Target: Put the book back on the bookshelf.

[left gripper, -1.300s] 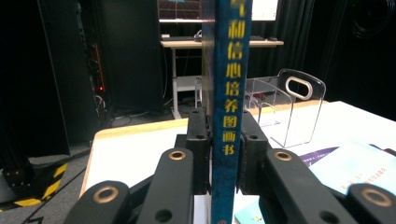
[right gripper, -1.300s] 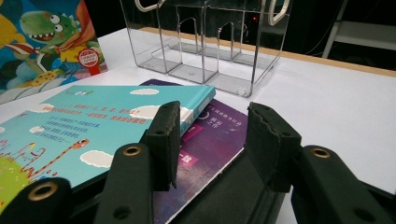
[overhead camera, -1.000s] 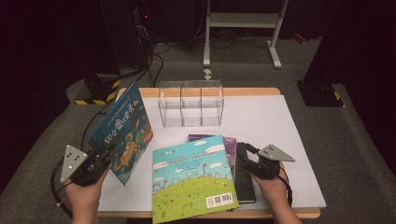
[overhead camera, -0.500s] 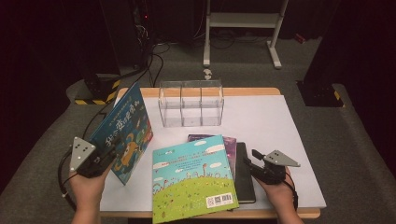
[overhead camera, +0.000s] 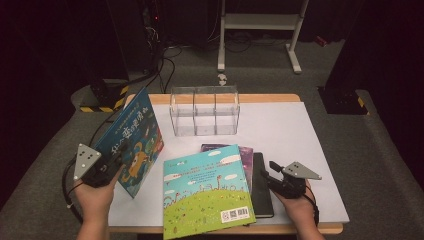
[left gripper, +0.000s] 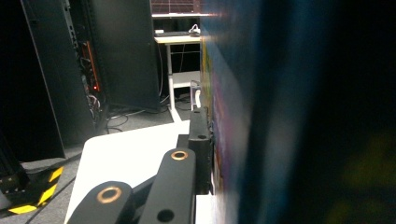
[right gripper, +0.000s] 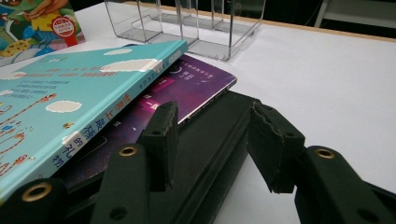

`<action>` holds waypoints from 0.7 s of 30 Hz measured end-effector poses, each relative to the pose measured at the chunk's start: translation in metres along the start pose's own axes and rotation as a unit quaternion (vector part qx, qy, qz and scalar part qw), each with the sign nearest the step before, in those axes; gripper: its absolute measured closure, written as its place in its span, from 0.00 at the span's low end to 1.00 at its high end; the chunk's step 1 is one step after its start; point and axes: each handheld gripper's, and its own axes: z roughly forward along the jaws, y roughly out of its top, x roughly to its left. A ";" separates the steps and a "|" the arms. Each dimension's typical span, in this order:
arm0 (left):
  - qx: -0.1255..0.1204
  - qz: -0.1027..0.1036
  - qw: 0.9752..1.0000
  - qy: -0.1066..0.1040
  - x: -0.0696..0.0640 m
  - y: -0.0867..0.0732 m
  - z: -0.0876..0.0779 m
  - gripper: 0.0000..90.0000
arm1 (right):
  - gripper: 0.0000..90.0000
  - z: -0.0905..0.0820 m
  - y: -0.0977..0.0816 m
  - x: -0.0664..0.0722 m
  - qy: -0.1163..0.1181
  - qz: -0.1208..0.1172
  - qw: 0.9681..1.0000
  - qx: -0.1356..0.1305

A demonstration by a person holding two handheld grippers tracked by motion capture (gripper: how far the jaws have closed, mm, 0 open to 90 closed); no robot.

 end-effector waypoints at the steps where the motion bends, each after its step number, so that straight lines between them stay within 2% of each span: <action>1: 0.000 -0.001 1.000 0.001 0.000 0.000 0.000 0.90 | 0.58 0.000 0.000 0.000 0.000 0.001 1.000 -0.001; 8: 0.000 -0.015 1.000 0.005 -0.001 0.001 0.002 0.92 | 0.59 -0.001 0.000 -0.001 0.003 0.006 1.000 -0.002; 13: 0.003 -0.008 1.000 0.006 -0.006 0.004 0.007 0.92 | 0.59 -0.001 0.000 -0.002 0.005 0.010 1.000 -0.003; 18: 0.004 -0.021 1.000 -0.006 -0.013 0.014 0.015 0.92 | 0.59 -0.002 0.000 -0.003 0.006 0.013 1.000 -0.007; 21: -0.010 -0.026 1.000 -0.006 -0.018 0.022 0.021 0.92 | 0.59 -0.003 0.000 -0.005 0.006 0.016 1.000 -0.007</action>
